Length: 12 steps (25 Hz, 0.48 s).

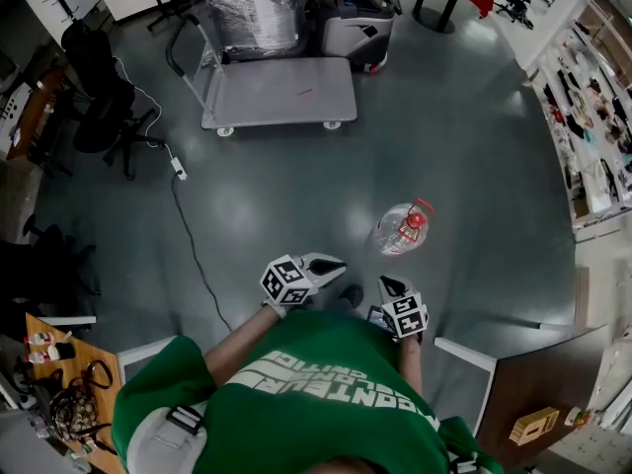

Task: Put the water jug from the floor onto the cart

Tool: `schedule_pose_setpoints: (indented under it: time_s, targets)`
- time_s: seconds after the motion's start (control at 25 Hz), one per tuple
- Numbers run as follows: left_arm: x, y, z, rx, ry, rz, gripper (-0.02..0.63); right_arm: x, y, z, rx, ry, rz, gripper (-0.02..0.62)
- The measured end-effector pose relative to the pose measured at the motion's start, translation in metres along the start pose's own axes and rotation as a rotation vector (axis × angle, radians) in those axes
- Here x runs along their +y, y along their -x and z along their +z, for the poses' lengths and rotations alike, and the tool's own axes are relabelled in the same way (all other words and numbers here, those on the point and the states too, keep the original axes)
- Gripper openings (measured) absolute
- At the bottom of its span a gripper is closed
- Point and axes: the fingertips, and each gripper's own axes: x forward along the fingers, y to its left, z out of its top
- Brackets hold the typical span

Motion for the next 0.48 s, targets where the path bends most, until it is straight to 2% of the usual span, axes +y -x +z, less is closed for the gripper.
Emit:
schedule_pose_setpoints:
  time_s: [0.48]
  targets:
    - [0.009, -0.039, 0.03, -0.01, -0.023, 0.013, 0.009, -0.045, -0.005, 0.005, -0.041, -0.034, 0.013, -0.007]
